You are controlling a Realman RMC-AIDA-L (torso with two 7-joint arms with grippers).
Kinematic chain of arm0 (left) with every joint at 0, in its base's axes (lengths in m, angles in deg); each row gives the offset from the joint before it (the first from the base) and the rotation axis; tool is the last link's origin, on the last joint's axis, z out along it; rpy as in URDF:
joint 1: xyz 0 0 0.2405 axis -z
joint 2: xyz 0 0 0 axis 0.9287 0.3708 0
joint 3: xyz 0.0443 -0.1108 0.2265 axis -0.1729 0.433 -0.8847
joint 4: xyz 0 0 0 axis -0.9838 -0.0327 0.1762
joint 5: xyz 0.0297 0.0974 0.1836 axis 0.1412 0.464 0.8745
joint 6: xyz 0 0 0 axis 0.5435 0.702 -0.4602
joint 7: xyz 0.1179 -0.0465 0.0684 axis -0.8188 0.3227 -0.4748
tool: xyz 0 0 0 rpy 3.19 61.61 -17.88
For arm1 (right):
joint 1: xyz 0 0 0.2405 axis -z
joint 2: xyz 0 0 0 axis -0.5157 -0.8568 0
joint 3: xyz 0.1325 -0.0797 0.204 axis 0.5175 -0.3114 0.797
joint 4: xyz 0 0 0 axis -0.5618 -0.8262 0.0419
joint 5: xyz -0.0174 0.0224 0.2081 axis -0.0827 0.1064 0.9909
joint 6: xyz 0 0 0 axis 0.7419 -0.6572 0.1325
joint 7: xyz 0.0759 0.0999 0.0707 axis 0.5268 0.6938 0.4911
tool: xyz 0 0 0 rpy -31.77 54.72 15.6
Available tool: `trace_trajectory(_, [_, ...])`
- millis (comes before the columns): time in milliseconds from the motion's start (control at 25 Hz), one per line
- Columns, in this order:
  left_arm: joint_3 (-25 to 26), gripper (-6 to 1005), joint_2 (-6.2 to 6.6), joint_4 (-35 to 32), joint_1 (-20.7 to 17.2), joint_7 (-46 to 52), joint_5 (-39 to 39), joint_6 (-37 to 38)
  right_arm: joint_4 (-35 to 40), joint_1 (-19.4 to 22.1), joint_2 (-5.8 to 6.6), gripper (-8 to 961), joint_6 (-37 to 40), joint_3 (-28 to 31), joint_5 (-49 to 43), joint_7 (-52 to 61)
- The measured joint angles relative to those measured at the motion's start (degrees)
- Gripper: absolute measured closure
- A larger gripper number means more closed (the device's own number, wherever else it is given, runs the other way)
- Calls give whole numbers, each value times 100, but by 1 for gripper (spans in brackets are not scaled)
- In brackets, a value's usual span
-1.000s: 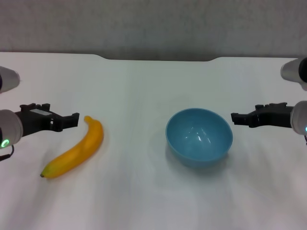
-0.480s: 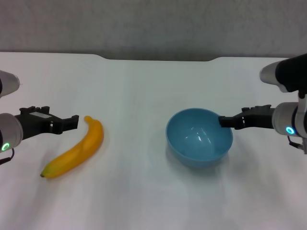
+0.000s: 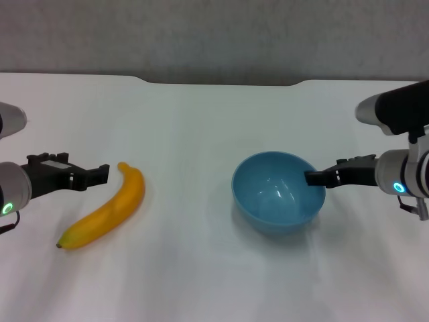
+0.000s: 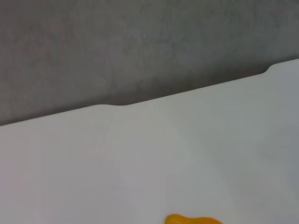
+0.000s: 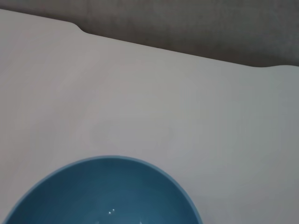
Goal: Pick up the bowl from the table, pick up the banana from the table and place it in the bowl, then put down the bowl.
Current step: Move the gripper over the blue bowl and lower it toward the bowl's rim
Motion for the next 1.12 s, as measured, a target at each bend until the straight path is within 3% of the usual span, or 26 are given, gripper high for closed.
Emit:
trace_trajectory(520, [0,113,-6,-78,8,81,-6,64,679,-487,-27,155,182,-187,310,4])
trace_trajectory(800, [0,112,-6,-78,8,89,-6,136,1503,-989,-26,156,133,-195,480,1])
trace_trajectory(1120, [0,113,0,-77,33,93,-3,137,1748,-1178,-26,158,124,-195,513,2])
